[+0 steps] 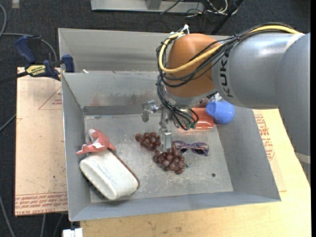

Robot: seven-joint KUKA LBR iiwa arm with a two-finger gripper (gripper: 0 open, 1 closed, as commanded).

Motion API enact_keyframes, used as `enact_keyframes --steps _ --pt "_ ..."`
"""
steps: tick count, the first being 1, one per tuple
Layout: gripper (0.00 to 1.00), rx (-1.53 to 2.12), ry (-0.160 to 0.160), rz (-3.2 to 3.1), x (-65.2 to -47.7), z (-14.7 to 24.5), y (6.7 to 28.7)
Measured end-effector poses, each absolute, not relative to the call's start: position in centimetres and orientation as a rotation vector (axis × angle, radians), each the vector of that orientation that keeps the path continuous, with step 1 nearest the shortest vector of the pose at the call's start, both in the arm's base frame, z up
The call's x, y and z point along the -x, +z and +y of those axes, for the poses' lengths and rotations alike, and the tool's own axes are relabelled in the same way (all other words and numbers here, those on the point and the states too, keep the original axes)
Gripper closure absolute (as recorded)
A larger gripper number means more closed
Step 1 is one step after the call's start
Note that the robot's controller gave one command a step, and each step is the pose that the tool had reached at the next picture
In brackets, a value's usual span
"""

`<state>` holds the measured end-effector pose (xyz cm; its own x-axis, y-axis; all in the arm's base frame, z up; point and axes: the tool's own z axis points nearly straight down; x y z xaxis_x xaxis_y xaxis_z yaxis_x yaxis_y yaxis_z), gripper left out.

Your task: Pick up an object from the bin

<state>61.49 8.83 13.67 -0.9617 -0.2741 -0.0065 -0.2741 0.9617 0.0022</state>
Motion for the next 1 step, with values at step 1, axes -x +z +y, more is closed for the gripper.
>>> enact_keyframes --steps 1 --pt "1.00 0.413 0.008 3.108 -59.46 8.31 7.41"
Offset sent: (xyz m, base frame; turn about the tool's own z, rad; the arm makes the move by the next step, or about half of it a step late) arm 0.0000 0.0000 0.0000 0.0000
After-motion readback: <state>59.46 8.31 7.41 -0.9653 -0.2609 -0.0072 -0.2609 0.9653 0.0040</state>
